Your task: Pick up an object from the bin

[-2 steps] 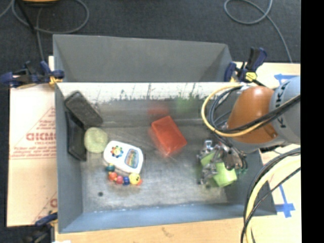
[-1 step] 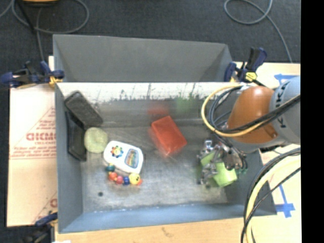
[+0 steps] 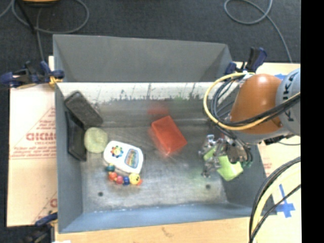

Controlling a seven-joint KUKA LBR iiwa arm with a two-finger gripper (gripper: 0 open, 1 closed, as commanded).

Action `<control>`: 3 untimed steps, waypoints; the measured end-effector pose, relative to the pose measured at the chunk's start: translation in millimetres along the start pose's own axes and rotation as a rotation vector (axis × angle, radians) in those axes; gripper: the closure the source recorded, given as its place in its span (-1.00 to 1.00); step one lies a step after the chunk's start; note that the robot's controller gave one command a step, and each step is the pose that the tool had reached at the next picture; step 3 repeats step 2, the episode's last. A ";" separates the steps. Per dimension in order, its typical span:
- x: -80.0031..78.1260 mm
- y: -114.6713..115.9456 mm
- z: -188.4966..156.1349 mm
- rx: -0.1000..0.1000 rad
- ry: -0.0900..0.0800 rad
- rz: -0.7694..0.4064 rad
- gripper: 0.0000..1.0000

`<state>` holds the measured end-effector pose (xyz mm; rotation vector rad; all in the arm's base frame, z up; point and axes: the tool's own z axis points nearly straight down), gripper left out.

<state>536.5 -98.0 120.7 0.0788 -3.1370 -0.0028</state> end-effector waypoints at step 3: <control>11.8 18.2 -102.0 0.002 -0.006 0.144 1.00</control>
Offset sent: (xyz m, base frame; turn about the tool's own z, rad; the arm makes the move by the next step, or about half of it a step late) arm 0.0000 0.0000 0.0000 0.0000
